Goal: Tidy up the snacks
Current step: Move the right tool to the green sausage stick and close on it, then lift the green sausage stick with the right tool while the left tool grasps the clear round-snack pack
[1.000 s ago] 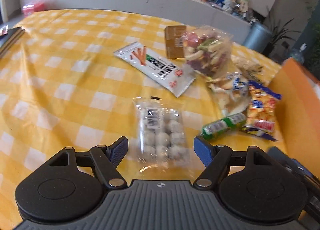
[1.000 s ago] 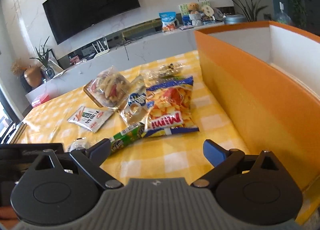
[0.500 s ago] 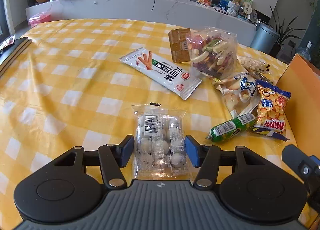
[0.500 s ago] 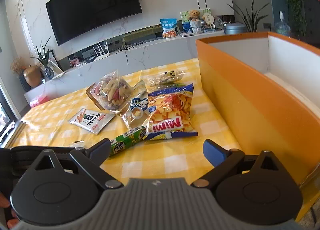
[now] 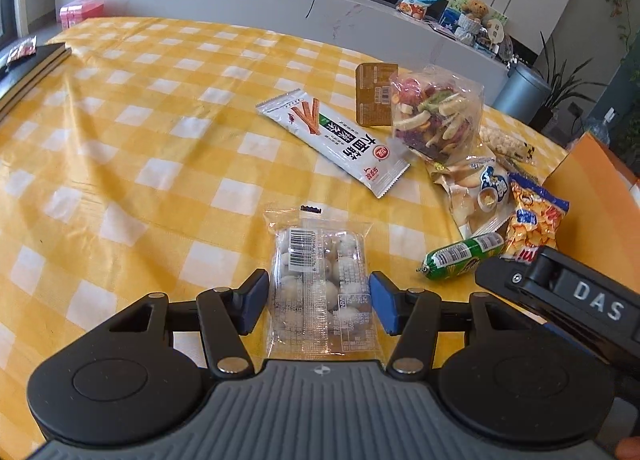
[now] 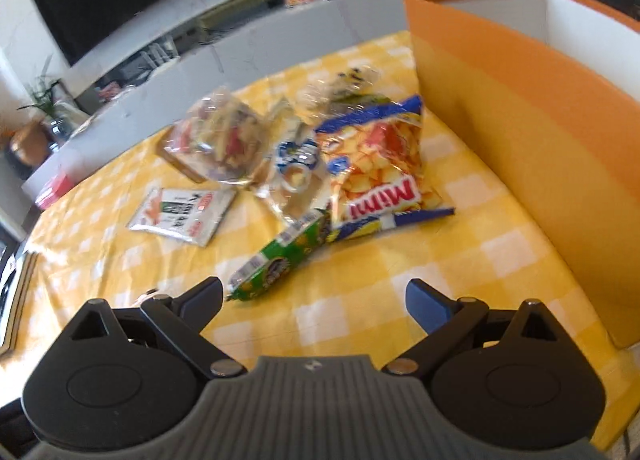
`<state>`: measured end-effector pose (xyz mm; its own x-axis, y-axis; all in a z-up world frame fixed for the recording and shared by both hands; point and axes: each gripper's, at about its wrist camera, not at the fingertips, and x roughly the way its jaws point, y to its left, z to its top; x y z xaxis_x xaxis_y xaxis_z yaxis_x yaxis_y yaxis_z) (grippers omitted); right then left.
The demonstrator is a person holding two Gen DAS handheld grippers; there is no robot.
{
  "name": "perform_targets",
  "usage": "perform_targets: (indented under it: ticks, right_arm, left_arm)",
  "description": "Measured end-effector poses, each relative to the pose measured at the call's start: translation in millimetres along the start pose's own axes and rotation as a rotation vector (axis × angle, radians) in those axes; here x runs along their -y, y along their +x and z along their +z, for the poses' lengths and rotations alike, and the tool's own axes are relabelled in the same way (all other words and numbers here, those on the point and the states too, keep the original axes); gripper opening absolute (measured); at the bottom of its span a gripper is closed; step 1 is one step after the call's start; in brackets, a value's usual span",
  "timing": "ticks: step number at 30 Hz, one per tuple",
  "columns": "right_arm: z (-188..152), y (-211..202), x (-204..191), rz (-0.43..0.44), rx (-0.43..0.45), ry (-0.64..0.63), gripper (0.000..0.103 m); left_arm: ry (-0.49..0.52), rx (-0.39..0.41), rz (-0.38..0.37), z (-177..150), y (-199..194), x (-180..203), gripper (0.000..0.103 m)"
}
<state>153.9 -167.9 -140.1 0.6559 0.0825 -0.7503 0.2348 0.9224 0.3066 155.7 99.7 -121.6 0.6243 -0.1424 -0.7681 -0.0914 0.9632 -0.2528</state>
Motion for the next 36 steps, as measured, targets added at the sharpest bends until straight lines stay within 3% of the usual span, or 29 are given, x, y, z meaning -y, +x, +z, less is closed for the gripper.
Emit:
perform_targets:
  ticks: [3,6,9,13,18,21,23,24,32,36]
  right_arm:
    - [4.4,14.9,-1.2,-0.017,-0.049,0.059,0.096]
    - [9.9,21.0,-14.4,-0.083,0.0,0.065,0.091]
    - [8.9,27.7,-33.3,-0.222,0.074,0.033,0.091]
    - [6.4,44.7,-45.7,-0.279,0.058,0.026,0.091]
    - [-1.2,44.9,-45.2,-0.258,0.079,-0.101,0.078]
    - [-11.5,38.0,-42.7,-0.259,0.103,-0.21,0.049]
    - [-14.6,31.9,-38.1,-0.248,0.104,-0.239,0.036]
    - [-15.9,28.2,-35.4,-0.239,0.096,-0.26,0.022]
    - [-44.4,-6.1,-17.3,-0.165,0.011,-0.446,0.021]
    - [-52.0,-13.7,-12.5,-0.148,0.01,-0.475,0.021]
  left_arm:
    - [-0.004,0.011,-0.001,-3.1,-1.5,-0.2,0.064]
    - [0.009,0.015,0.009,-4.9,-1.8,1.9,0.064]
    - [-0.014,0.017,-0.001,-4.0,-2.3,-1.0,0.064]
    - [-0.06,0.018,-0.023,-3.2,-3.3,-7.9,0.064]
    - [-0.118,0.014,-0.047,-2.1,-5.0,-16.4,0.064]
    - [-0.098,0.017,-0.031,-3.2,-5.1,-12.0,0.064]
    - [-0.076,0.02,-0.019,-4.4,-5.3,-8.6,0.064]
    - [-0.07,0.021,-0.014,-4.6,-5.1,-7.5,0.064]
    - [-0.044,0.021,0.005,-5.1,-4.4,-3.4,0.064]
    - [0.003,0.027,0.04,-7.5,-3.3,4.2,0.065]
